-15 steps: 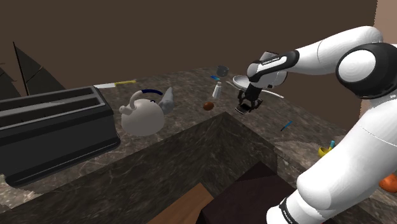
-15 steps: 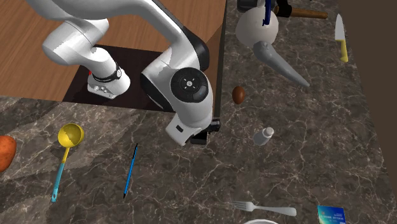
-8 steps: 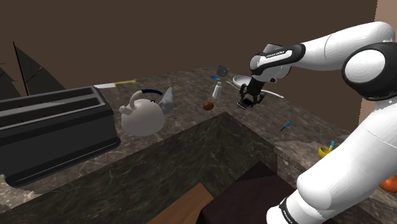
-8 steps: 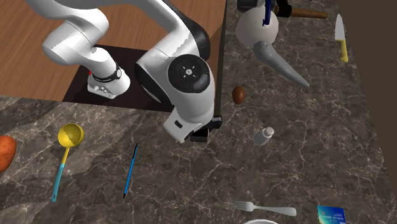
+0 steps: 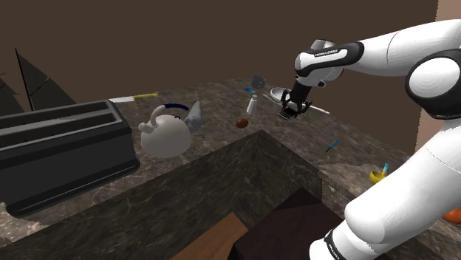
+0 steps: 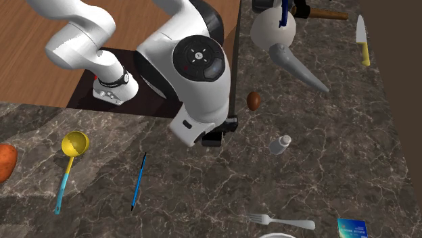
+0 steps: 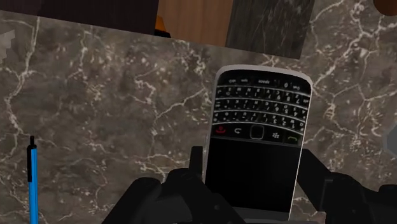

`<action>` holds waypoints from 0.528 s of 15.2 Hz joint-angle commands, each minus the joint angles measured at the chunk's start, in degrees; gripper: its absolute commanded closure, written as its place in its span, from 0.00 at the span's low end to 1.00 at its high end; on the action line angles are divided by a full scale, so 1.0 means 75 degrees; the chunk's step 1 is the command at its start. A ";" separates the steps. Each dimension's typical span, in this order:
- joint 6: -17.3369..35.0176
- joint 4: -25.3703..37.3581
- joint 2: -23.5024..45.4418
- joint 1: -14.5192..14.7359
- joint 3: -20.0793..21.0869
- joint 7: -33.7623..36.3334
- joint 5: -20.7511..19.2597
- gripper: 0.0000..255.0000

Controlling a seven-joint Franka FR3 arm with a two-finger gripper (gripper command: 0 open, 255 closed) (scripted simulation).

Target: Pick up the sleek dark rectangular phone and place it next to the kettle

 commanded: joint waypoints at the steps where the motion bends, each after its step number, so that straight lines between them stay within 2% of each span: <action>1: -0.0198 0.0143 -0.0053 -0.0006 -0.0006 0.0005 -0.0015 1.00; 8: -0.0897 0.0688 -0.0210 -0.0006 -0.0005 0.0062 -0.0056 1.00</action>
